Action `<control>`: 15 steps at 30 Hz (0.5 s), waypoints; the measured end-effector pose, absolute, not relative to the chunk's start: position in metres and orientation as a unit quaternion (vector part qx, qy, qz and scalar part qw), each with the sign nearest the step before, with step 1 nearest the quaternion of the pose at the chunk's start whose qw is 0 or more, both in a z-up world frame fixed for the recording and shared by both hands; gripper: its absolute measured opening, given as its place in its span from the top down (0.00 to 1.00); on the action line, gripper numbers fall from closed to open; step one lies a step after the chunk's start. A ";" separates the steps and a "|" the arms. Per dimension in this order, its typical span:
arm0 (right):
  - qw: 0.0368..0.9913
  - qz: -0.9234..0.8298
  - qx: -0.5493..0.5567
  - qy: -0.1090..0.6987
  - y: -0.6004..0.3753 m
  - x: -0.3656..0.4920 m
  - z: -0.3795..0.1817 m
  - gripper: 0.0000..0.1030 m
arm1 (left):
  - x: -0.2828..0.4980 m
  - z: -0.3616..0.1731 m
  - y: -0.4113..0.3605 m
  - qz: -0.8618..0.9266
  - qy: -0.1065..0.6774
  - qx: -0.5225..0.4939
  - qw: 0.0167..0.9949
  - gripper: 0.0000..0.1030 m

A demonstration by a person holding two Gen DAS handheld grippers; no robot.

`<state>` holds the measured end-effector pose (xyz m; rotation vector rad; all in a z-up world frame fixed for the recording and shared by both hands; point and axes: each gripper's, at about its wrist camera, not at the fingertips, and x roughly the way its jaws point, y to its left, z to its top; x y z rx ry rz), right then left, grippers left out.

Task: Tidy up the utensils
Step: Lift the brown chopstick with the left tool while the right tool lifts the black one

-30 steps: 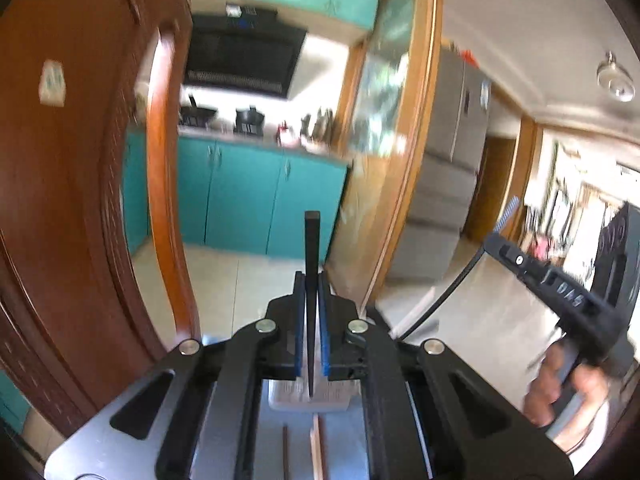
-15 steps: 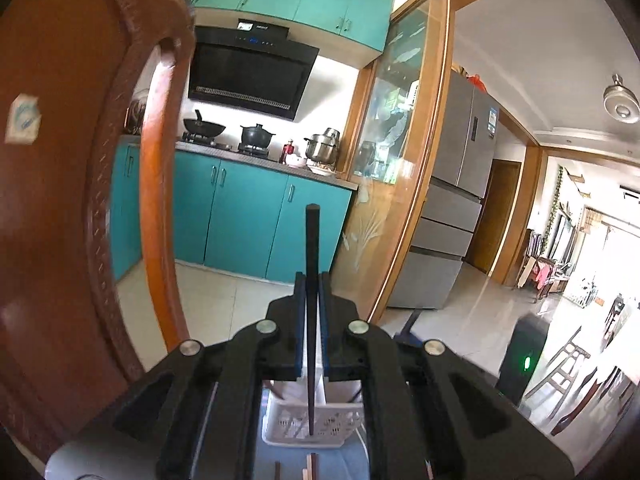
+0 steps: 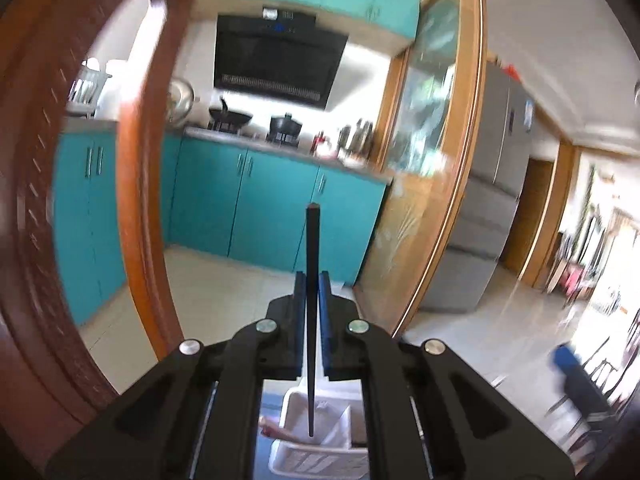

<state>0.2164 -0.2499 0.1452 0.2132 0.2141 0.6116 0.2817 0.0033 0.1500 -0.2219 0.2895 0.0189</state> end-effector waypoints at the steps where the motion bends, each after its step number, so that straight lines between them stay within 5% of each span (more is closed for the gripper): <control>1: 0.935 0.318 0.107 0.114 -0.251 0.219 0.144 0.56 | 0.287 0.142 0.000 0.013 0.154 -0.101 0.983 0.93; 8: 0.904 0.373 0.100 0.186 -0.245 0.226 0.122 0.56 | 0.282 0.111 -0.008 -0.002 0.190 -0.084 0.978 0.93; 15: 0.851 0.459 0.046 0.251 -0.217 0.207 0.089 0.56 | 0.228 0.113 0.006 -0.001 0.136 -0.070 0.988 0.84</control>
